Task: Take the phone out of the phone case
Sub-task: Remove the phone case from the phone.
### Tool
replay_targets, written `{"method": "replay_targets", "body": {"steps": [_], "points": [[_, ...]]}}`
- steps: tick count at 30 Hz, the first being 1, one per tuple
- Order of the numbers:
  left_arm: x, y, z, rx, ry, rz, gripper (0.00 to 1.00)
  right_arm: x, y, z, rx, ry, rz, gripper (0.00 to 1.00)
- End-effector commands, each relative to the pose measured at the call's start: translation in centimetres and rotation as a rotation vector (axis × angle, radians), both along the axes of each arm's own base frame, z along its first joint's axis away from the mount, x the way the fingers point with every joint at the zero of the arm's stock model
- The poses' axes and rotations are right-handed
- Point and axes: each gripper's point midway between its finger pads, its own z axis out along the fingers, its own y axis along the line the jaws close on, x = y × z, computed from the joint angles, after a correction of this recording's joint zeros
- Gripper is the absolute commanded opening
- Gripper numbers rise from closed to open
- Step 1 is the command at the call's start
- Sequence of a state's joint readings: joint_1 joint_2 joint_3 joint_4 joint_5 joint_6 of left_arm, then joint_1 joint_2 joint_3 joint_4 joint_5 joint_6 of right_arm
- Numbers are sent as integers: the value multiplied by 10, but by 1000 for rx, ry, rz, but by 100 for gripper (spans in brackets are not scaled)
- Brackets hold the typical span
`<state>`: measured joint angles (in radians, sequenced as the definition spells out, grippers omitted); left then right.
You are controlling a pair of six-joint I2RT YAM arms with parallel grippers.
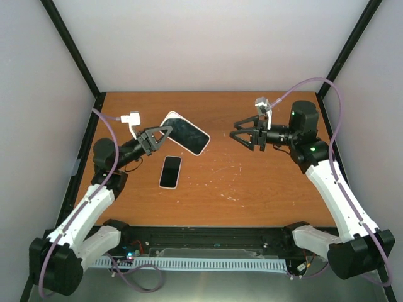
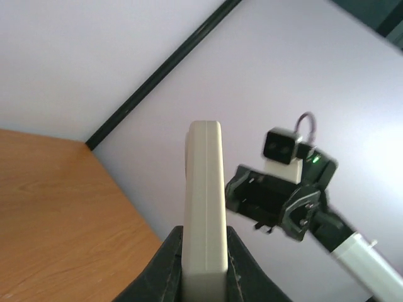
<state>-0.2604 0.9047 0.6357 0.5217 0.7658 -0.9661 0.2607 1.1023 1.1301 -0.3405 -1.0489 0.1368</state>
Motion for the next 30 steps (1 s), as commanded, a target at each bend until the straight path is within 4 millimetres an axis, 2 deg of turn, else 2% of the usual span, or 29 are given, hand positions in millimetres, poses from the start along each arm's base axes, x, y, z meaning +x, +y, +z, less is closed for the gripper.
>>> {"method": "replay_targets", "body": {"steps": [1,3,6,13,17,21,30], "points": [[-40,17,90,-308,-222,-64,0,0,8,26,154,53,76,70],[-38,17,86,-322,-205,-65,0,5,11,22,176,81,66,74],[-37,16,83,-350,-188,-81,0,12,16,16,205,149,60,71],[-31,6,81,-345,-179,-98,0,-7,40,31,245,167,196,55],[-30,5,81,-344,-179,-100,0,-18,43,42,294,191,247,48],[-28,3,79,-350,-172,-107,0,-20,48,43,303,209,264,41],[-29,1,80,-353,-173,-118,0,-17,66,28,234,232,257,35]]}}
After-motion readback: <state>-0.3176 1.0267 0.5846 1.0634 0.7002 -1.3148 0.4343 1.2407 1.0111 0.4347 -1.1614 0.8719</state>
